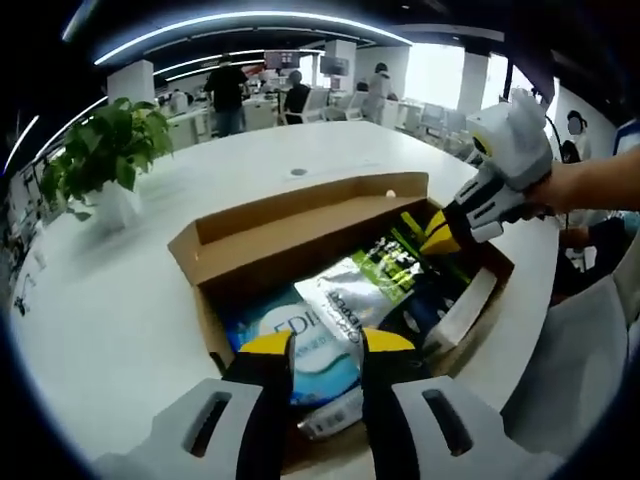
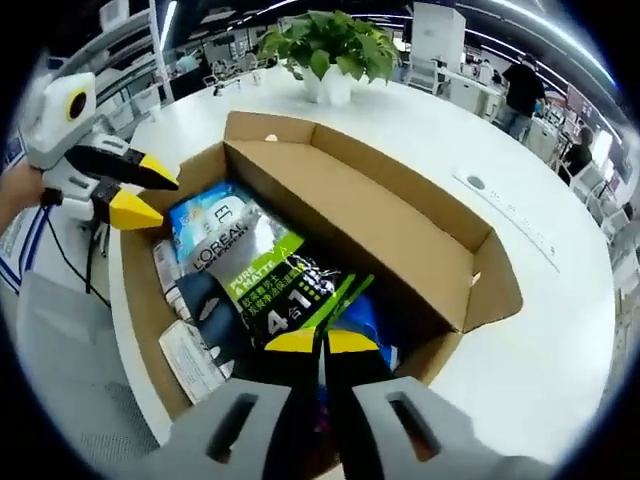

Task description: Operate the shoe box by opening the lid, removing the specified soft item, and placing it in the target area until the item is outside and the box remains undamaged.

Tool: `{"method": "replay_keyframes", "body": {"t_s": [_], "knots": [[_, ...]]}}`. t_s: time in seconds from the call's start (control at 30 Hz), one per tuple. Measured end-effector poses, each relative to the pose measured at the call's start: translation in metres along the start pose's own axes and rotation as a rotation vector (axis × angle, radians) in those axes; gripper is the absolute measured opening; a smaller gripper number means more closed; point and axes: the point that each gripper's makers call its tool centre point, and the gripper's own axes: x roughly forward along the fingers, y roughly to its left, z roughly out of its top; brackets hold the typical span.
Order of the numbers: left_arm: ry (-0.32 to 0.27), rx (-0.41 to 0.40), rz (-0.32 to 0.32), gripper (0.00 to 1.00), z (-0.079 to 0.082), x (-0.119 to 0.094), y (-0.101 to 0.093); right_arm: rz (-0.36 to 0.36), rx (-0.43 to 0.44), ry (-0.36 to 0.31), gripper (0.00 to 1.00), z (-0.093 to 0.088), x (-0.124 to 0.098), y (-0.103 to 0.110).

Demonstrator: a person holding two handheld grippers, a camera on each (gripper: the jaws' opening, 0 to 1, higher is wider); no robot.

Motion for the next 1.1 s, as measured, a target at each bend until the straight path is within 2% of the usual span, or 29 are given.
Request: {"method": "replay_keyframes", "body": {"t_s": [0.27, 0.33, 0.53, 0.9, 1.1], "knots": [[0.058, -0.012, -0.046, 0.23, -0.009, 0.016, -0.009, -0.005, -0.023, 0.015, 0.0, -0.004, 0.003, -0.001], [0.081, -0.027, -0.057, 0.23, -0.014, 0.022, -0.01, -0.005, -0.024, 0.016, 0.0, -0.005, 0.003, -0.001], [0.102, -0.071, -0.09, 0.21, -0.016, 0.033, -0.014, -0.007, -0.038, 0.019, 0.0, -0.006, 0.005, -0.002], [0.11, -0.195, -0.149, 0.14, -0.018, 0.049, -0.019, -0.005, -0.021, 0.011, 0.0, -0.007, 0.005, -0.001], [0.097, -0.205, -0.153, 0.02, -0.017, 0.051, -0.02, -0.012, 0.017, -0.008, 0.0, -0.006, 0.004, 0.0]]}}
